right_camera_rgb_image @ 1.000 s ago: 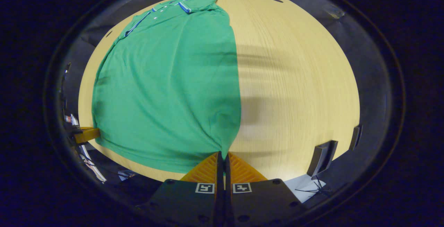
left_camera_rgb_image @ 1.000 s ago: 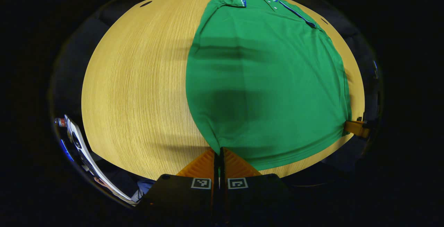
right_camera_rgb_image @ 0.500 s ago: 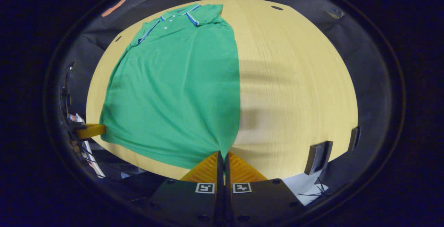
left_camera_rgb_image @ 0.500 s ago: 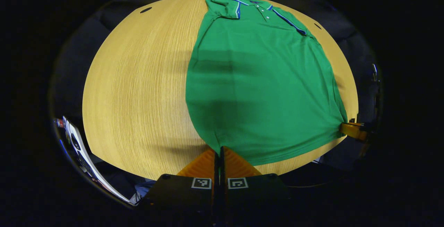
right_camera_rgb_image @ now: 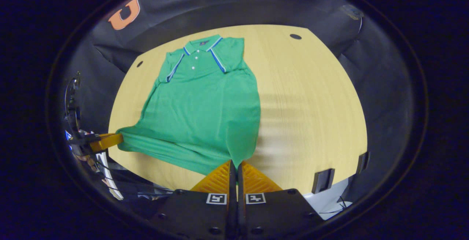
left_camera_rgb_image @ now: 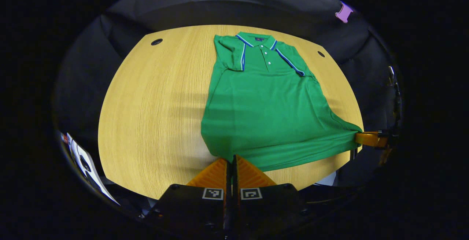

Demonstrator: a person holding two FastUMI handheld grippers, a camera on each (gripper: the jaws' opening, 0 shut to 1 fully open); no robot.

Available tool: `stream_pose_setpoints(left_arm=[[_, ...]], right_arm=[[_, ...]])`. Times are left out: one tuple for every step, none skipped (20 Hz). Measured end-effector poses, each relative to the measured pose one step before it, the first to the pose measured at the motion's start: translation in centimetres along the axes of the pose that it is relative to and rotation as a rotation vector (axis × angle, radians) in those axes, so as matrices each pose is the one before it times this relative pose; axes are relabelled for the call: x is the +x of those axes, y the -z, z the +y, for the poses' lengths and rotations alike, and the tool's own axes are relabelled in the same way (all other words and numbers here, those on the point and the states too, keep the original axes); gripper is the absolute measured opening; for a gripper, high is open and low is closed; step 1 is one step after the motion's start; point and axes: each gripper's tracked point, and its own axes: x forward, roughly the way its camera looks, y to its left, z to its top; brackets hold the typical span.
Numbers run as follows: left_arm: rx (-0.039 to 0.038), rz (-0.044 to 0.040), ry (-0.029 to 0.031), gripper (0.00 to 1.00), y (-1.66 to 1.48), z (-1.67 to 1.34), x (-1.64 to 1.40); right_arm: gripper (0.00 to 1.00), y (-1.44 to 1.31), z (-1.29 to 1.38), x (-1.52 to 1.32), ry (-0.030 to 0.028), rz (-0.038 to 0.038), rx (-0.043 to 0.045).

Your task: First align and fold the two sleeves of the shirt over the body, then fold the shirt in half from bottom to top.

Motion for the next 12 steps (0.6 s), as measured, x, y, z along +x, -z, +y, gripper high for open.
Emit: stream_pose_setpoints(left_arm=[[0.00514,-0.00773,-0.00235,0.03,-0.436,0.425,0.438],[0.01003,-0.00801,-0.00648,0.03,-0.976,0.37,0.182],[0.00337,-0.01446,-0.01285,0.03,-0.994,0.593,-0.12],[-0.00578,-0.01517,-0.00368,0.03,-1.269,0.275,0.087],[-0.00991,-0.01815,0.00081,0.03,-1.209,0.106,0.099],[-0.00655,-0.01752,0.00082,0.03,-1.246,0.061,0.112],[-0.00277,-0.01976,-0.00386,0.03,-1.275,0.2,0.1],[-0.00008,-0.01959,-0.00446,0.03,-1.382,0.134,0.194],[0.00383,-0.01744,-0.00293,0.03,-1.269,0.178,0.208],[0.00597,-0.01712,-0.00474,0.03,-1.199,0.107,0.346],[0.00476,-0.02378,-0.00628,0.03,-1.318,0.176,0.34],[0.00203,-0.02213,-0.00605,0.03,-1.38,0.131,0.611]], right_arm=[[0.04,-1.122,0.304,-0.489,-0.00212,-0.01265,-0.0062],[0.07,-1.139,0.423,-0.471,-0.00748,-0.01532,-0.00523],[0.01,-1.331,0.41,-0.295,-0.00619,-0.02013,-0.00791],[0.04,-1.269,0.207,-0.258,-0.00036,-0.01758,-0.01271],[0.04,-1.259,0.092,-0.139,-0.00029,-0.01733,-0.01197],[0.07,-1.215,0.164,0.116,0.00064,-0.01529,-0.00864],[0.04,-1.227,0.039,0.212,0.00143,-0.01351,-0.00723],[0.07,-1.215,-0.032,0.354,0.00299,-0.01334,-0.00722],[0.07,-1.339,-0.025,0.521,0.00077,-0.01442,-0.00578],[0.07,-1.331,0.169,0.594,-0.00395,-0.01521,-0.00812],[0.04,-1.343,-0.046,0.671,0.00129,-0.01691,-0.00458],[0.04,-1.286,-0.079,0.775,0.00039,-0.01628,-0.00195]])
